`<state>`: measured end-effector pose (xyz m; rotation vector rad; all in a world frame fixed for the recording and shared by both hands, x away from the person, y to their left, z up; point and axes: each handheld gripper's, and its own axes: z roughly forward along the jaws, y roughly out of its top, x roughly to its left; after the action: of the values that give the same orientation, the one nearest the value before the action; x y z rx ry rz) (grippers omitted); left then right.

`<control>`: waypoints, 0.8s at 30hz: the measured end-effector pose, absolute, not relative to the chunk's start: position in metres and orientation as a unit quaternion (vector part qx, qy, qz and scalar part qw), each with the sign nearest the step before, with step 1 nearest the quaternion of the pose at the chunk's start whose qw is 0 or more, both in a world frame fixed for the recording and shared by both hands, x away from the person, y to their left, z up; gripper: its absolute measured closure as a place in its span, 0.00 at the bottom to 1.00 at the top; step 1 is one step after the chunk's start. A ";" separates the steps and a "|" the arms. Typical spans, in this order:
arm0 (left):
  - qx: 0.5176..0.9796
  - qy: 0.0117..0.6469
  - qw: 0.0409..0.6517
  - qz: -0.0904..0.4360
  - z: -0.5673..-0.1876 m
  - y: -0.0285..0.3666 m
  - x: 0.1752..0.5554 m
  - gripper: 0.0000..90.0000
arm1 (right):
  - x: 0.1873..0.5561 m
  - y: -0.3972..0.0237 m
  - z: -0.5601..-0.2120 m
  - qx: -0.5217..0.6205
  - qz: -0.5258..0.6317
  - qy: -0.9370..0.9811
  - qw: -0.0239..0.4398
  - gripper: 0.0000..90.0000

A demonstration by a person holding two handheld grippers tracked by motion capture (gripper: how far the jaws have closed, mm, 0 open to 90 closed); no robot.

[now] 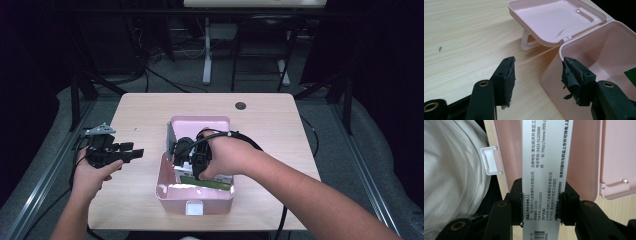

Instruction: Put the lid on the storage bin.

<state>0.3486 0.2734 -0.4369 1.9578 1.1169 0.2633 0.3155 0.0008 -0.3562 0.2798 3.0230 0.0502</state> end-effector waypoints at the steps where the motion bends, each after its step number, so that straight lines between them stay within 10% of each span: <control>1: 0.782 0.445 0.422 0.106 -0.437 0.274 0.349 0.49 | 0.316 0.001 -0.357 0.092 0.018 0.994 0.051 0.68; 24: 0.780 0.448 0.421 0.113 -0.436 0.276 0.348 0.49 | 0.312 0.002 -0.376 0.083 0.011 0.996 0.041 0.68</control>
<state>0.3483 0.2756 -0.4358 1.9548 1.1225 0.2818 0.3116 0.0022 -0.3758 0.2552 3.0478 0.0348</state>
